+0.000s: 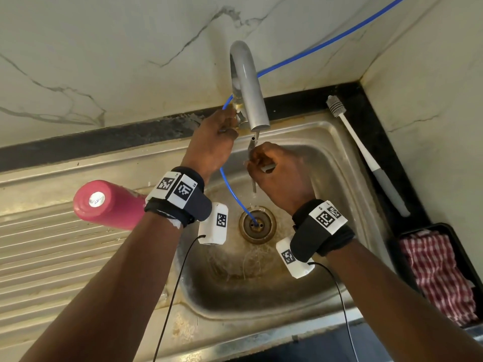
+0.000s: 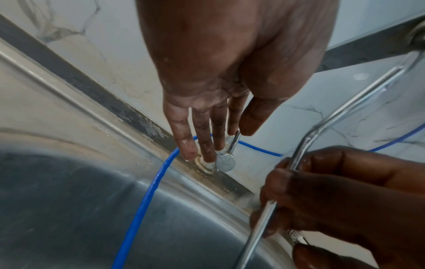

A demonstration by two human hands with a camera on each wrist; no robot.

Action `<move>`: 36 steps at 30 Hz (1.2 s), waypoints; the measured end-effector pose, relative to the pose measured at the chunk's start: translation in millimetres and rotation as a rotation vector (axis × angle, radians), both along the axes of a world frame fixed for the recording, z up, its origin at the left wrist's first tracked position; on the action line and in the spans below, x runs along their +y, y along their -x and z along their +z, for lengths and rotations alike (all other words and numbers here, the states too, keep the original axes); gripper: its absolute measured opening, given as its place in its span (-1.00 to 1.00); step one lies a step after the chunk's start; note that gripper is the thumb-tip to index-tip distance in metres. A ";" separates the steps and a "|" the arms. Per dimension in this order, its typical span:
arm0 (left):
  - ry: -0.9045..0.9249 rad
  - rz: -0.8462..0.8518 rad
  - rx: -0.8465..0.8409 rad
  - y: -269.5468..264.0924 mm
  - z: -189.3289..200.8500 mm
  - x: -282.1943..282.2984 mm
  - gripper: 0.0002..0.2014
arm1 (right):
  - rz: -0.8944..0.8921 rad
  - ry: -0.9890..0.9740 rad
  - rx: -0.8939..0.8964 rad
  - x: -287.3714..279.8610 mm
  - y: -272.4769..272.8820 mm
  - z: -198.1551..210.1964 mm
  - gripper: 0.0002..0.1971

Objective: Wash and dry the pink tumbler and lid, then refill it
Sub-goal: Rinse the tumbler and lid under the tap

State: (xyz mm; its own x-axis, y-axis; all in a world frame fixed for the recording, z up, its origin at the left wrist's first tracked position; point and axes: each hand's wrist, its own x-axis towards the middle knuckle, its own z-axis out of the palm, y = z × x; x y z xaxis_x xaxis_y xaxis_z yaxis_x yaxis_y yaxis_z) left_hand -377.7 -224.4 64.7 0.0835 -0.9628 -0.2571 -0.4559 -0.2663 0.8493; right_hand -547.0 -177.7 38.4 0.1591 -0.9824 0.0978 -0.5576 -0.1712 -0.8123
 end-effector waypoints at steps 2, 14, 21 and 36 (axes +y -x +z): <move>0.003 -0.002 0.000 0.9 -2.1 -0.5 -0.58 | -0.026 0.001 -0.013 -0.7 1.0 -0.8 -0.90; -0.021 -0.116 -0.096 8.0 -6.2 6.3 -0.34 | -0.120 0.002 -0.068 15.9 2.7 -5.1 -0.94; -0.023 -0.075 -0.015 9.2 9.2 30.4 -0.31 | -0.242 0.115 -0.041 49.5 13.4 -6.2 -0.92; -0.097 0.134 0.379 -88.1 47.8 219.3 -0.83 | -0.115 0.065 -0.031 145.5 -65.4 45.6 -0.85</move>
